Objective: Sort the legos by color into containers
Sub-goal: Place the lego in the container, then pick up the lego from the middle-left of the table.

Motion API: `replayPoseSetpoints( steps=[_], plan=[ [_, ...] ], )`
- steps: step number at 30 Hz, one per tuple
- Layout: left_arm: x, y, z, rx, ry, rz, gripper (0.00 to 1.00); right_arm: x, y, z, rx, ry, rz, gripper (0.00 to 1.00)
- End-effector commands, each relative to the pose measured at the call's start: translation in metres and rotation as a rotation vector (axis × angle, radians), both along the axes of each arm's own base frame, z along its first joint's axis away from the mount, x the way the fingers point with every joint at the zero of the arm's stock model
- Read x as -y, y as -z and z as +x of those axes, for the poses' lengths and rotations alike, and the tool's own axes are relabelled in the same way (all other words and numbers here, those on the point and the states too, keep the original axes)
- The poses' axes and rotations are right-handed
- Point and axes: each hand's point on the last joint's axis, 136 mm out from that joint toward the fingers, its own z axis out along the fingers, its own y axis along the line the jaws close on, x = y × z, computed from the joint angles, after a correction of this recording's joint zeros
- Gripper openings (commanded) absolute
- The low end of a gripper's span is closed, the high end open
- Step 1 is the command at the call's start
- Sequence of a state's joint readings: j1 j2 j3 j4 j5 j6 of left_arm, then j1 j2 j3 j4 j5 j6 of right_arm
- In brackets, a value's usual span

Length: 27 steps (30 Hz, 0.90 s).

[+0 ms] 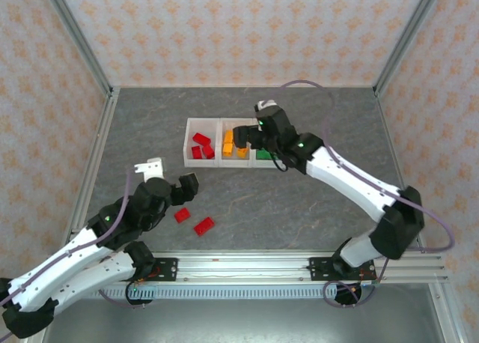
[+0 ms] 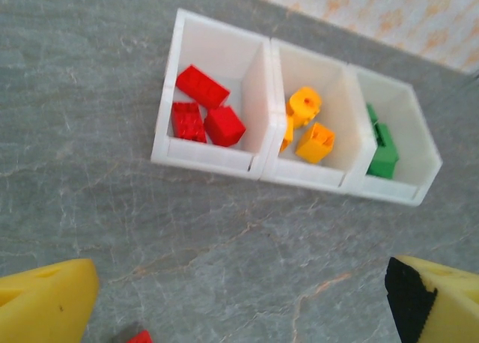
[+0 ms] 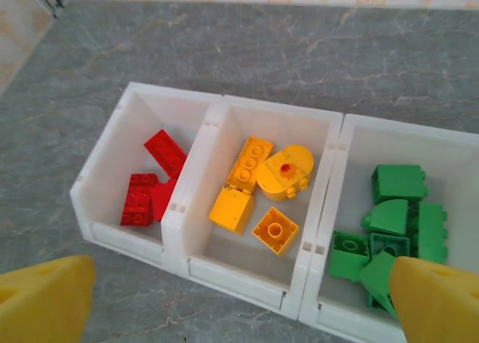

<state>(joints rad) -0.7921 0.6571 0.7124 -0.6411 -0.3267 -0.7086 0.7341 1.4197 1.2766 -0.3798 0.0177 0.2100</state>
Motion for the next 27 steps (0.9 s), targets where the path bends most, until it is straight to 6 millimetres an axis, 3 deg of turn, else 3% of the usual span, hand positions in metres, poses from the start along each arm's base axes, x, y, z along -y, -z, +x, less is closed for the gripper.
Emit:
replayPoseSetpoints(
  steps=[1, 6, 9, 11, 14, 20, 27],
  plan=[
    [0.016, 0.014, 0.0, -0.078, 0.057, 0.022, 0.99, 0.029, -0.021, -0.014, 0.082, 0.067, 0.037, 1.0],
    [0.034, 0.046, -0.006, -0.261, 0.122, 0.085, 0.95, 0.086, -0.045, -0.033, 0.229, 0.235, 0.079, 1.0],
    [0.033, 0.065, -0.014, -0.359, 0.117, 0.146, 0.91, 0.126, -0.05, -0.041, 0.286, 0.388, 0.113, 1.0],
    [0.031, 0.075, -0.02, -0.411, 0.113, 0.197, 0.91, 0.14, -0.051, -0.046, 0.307, 0.426, 0.139, 1.0],
    [0.036, 0.084, -0.027, -0.452, 0.125, 0.28, 0.9, 0.151, -0.044, -0.047, 0.306, 0.449, 0.142, 1.0],
    [0.054, 0.108, -0.035, -0.529, 0.194, 0.406, 0.9, 0.152, -0.026, -0.045, 0.258, 0.451, 0.095, 1.0],
    [0.07, 0.146, -0.045, -0.633, 0.283, 0.434, 0.91, 0.158, -0.021, -0.046, 0.248, 0.473, 0.059, 1.0]
  ],
)
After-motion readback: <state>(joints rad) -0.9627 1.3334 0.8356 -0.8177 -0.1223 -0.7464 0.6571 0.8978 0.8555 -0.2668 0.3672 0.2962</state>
